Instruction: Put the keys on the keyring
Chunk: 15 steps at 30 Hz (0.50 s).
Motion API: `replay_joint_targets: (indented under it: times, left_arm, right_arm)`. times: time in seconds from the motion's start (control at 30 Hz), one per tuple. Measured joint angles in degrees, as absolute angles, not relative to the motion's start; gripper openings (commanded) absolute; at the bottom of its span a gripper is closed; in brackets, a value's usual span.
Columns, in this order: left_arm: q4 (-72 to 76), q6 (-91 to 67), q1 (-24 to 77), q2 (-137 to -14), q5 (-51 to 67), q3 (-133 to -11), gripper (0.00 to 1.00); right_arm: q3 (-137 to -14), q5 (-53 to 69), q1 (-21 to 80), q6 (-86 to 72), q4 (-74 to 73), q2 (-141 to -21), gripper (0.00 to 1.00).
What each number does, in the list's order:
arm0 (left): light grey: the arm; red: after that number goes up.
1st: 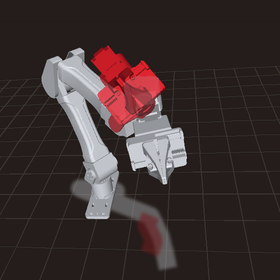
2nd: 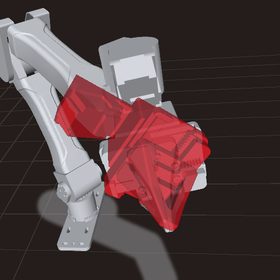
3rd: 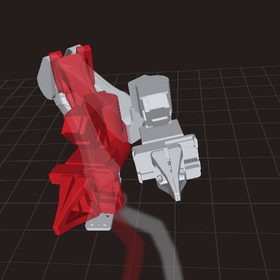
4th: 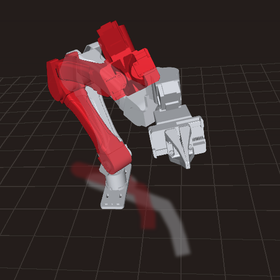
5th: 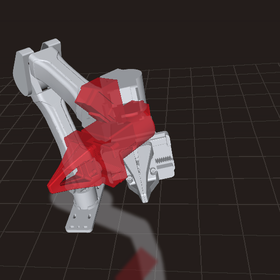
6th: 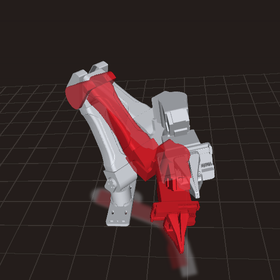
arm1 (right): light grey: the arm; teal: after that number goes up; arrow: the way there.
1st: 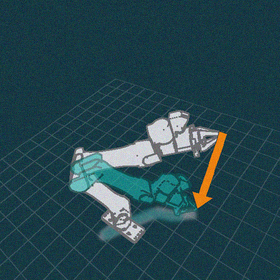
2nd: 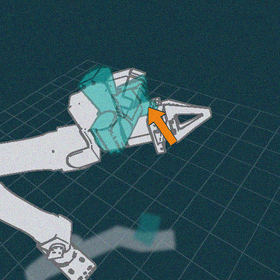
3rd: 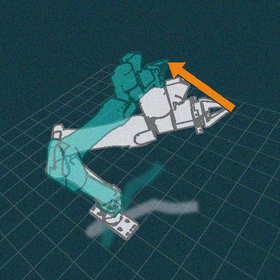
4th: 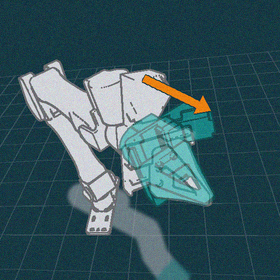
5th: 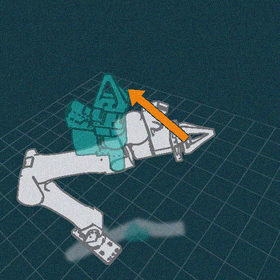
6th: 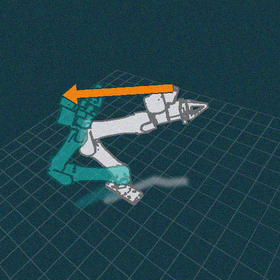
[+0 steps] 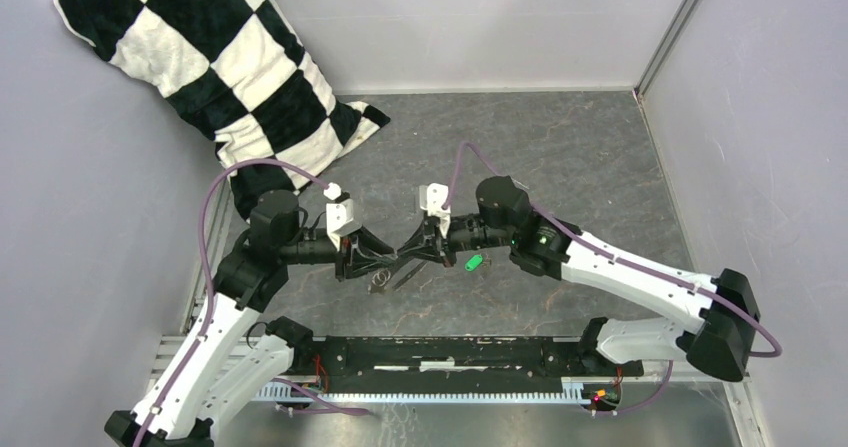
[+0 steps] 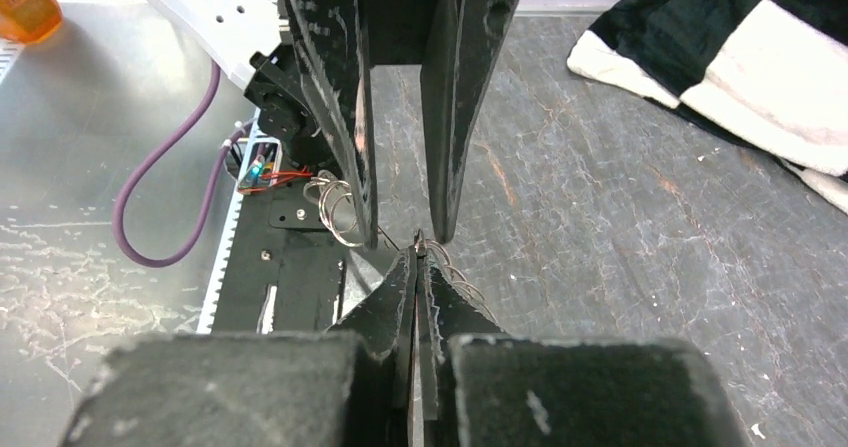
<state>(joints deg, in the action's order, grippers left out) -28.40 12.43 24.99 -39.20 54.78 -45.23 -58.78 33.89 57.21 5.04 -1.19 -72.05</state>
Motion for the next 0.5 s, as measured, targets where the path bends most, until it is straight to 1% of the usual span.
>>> replay_joint_targets:
  times: [0.07,0.13,0.23,0.3,0.4,0.43,0.5]
  left_arm:
    - [-28.4,11.88,24.99,-38.26,55.16,-45.34,0.39]
    - [-28.4,11.4,24.99,-37.8,55.53,-45.63,0.44]
    - [-28.47,10.44,24.99,-37.3,55.72,-46.92,0.44]
    - [-28.49,9.72,24.99,-37.23,55.86,-48.07,0.37]
    - [-28.69,9.3,24.99,-37.06,56.01,-48.82,0.24]
    - [-28.82,9.26,24.99,-36.97,56.07,-48.82,0.21]
    - [-29.85,9.32,24.99,-36.97,56.12,-48.82,0.19]
  right_arm:
    - [-55.05,33.76,57.19,2.96,2.94,-69.67,0.01]
    - [-51.75,33.45,56.99,0.97,6.81,-67.79,0.01]
    - [-46.85,33.01,56.86,-2.13,13.23,-65.71,0.01]
    - [-44.29,32.93,56.8,-4.03,16.99,-65.06,0.01]
    - [-41.98,32.95,56.53,-6.68,21.91,-64.84,0.01]
    - [-41.32,32.95,56.49,-7.51,23.57,-64.77,0.01]
    - [-40.16,32.95,56.38,-9.19,26.92,-64.6,0.01]
